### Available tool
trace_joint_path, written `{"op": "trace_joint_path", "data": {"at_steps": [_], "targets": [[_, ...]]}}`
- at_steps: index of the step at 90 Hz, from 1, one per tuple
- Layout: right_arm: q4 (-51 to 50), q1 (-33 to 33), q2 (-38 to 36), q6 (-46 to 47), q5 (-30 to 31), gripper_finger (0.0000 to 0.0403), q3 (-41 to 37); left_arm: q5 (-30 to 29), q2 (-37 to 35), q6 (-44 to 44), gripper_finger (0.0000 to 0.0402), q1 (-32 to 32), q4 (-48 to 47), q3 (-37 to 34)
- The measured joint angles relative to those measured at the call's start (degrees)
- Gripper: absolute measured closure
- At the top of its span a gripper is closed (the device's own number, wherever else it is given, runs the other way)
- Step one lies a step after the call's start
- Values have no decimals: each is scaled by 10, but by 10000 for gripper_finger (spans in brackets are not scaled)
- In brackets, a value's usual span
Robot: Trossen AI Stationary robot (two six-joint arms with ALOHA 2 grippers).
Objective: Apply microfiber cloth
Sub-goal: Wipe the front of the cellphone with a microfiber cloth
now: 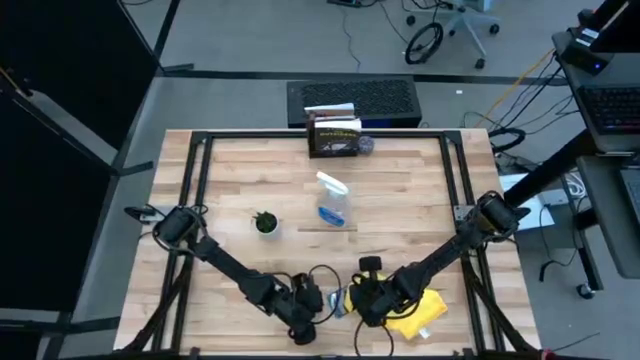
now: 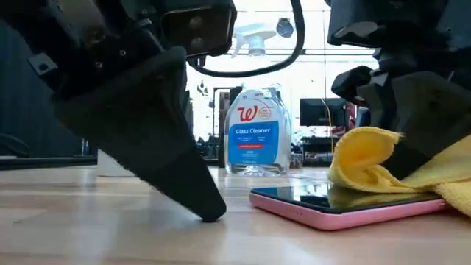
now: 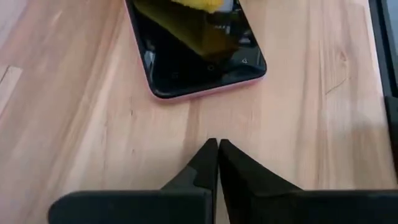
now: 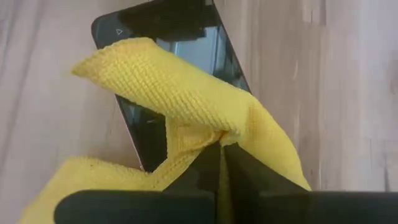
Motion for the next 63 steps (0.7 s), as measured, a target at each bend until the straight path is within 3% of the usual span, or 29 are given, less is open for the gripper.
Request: {"op": "trace_joint_path", "data": {"at_steps": [21, 63], "targets": [[146, -14, 17, 30, -10, 403, 0, -33, -2, 40, 401, 4, 41, 30], [58, -38, 8, 74, 5, 403, 3, -24, 11, 27, 401, 7, 0, 30]]}}
